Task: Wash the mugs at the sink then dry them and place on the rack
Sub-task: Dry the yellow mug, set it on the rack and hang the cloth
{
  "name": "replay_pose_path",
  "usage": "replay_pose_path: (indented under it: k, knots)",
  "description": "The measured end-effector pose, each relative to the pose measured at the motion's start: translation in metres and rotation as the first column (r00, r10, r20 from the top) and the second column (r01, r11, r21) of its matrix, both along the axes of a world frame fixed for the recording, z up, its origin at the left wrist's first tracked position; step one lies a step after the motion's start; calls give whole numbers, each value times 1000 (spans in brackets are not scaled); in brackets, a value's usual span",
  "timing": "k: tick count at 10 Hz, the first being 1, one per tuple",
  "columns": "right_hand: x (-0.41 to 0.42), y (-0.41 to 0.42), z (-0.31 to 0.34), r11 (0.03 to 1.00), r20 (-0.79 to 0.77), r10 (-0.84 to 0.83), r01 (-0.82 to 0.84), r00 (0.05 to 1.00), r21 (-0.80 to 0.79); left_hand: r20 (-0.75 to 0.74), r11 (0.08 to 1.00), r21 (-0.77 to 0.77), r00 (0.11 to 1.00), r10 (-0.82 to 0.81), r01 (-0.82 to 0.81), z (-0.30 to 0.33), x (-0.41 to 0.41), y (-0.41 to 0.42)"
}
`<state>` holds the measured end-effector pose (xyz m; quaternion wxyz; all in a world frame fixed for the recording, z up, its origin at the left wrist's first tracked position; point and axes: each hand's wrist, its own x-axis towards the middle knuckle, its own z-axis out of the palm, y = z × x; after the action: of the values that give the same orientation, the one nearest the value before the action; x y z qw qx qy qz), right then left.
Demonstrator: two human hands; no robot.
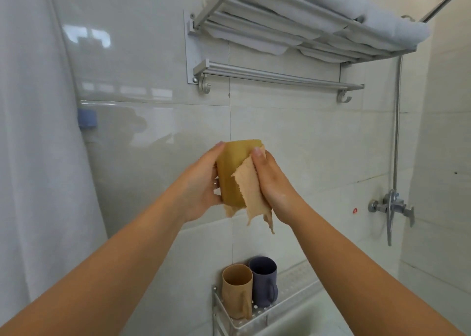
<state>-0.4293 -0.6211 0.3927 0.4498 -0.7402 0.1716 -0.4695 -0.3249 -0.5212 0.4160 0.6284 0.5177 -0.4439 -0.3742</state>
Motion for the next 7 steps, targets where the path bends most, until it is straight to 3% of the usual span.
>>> replay_pose_path:
  k: [1, 2, 3, 4, 5, 6, 7]
  knots:
    - [1, 4, -6, 999, 58, -46, 44, 997, 32, 51, 999, -31, 998, 24, -22, -6, 7, -3]
    - [9, 22, -13, 964, 184, -242, 257, 953, -66, 155, 990, -86, 980, 123, -111, -11, -3, -7]
    - [7, 34, -12, 841, 244, -435, 488, 867, -234, 180, 977, -135, 966, 187, -164, -16, -12, -7]
    - [1, 31, -2, 902, 151, -361, 386, 920, -193, 161, 966, -197, 966, 202, -169, -18, -12, -4]
    - [-6, 18, 6, 987, 65, -156, 157, 986, -15, 130, 964, -190, 968, 213, -186, -19, -10, -2]
    - [-11, 6, 2, 999, 19, -22, 21, 1000, 46, 68, 977, -150, 984, 162, -150, -18, -6, 0]
    - [-13, -5, -5, 990, 87, 18, -30, 996, 139, 157, 987, -135, 981, 111, -90, -15, -7, 4]
